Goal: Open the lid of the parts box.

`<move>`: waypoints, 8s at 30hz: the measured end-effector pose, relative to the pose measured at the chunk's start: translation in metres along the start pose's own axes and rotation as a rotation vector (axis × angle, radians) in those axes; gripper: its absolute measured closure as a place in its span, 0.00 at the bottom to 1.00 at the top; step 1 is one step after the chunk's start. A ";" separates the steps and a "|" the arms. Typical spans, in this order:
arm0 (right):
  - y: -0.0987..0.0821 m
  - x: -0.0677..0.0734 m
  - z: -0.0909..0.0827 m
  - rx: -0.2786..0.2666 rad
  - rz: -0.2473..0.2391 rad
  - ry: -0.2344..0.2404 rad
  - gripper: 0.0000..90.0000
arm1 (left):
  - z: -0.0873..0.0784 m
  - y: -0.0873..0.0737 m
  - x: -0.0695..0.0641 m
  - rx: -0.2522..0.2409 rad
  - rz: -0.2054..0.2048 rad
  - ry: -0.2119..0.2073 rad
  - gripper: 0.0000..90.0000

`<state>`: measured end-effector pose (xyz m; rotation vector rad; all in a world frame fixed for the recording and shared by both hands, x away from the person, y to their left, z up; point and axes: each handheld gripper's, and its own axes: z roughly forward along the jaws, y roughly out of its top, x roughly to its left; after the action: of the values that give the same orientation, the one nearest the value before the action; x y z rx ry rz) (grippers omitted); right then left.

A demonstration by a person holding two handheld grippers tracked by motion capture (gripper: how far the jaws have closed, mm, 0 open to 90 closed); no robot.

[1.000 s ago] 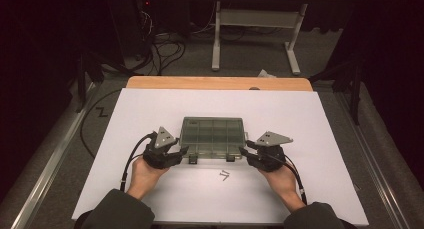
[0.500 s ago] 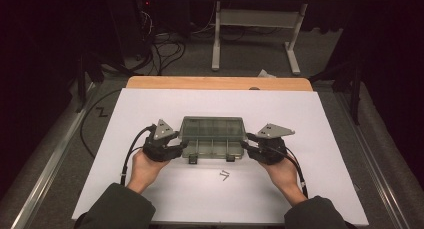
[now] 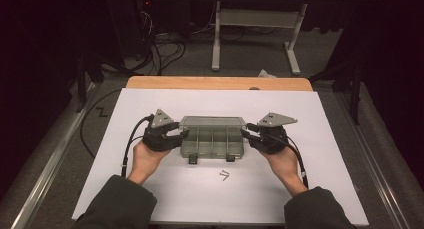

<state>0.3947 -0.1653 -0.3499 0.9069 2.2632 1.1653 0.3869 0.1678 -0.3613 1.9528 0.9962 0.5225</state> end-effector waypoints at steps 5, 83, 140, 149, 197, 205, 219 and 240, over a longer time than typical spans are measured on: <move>0.006 -0.005 0.003 -0.006 0.008 0.004 0.75 | 0.003 0.008 0.004 -0.006 -0.005 0.001 0.57; 0.015 -0.054 0.085 0.031 0.200 -0.102 0.92 | 0.081 0.020 0.059 0.019 -0.269 0.042 0.82; 0.014 -0.061 0.086 0.140 0.215 -0.098 0.65 | 0.074 0.012 0.063 0.093 -0.231 0.061 0.54; 0.014 -0.057 0.067 0.092 0.195 -0.052 0.56 | 0.054 0.013 0.061 0.070 -0.194 0.053 0.48; -0.017 -0.038 -0.033 -0.099 0.125 -0.013 0.41 | -0.037 -0.003 0.023 -0.074 -0.042 -0.022 0.40; -0.025 -0.034 -0.047 -0.125 0.127 -0.001 0.38 | -0.045 -0.015 0.023 -0.090 -0.056 -0.024 0.40; -0.051 -0.027 -0.066 -0.163 0.144 -0.013 0.36 | -0.056 -0.032 0.018 -0.126 -0.079 -0.041 0.40; -0.090 -0.025 -0.079 -0.211 0.187 -0.075 0.34 | -0.055 -0.057 0.009 -0.139 -0.085 -0.043 0.40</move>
<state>0.3309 -0.2651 -0.3790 1.0745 1.9851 1.3956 0.3306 0.2208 -0.3791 1.7838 0.9847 0.4873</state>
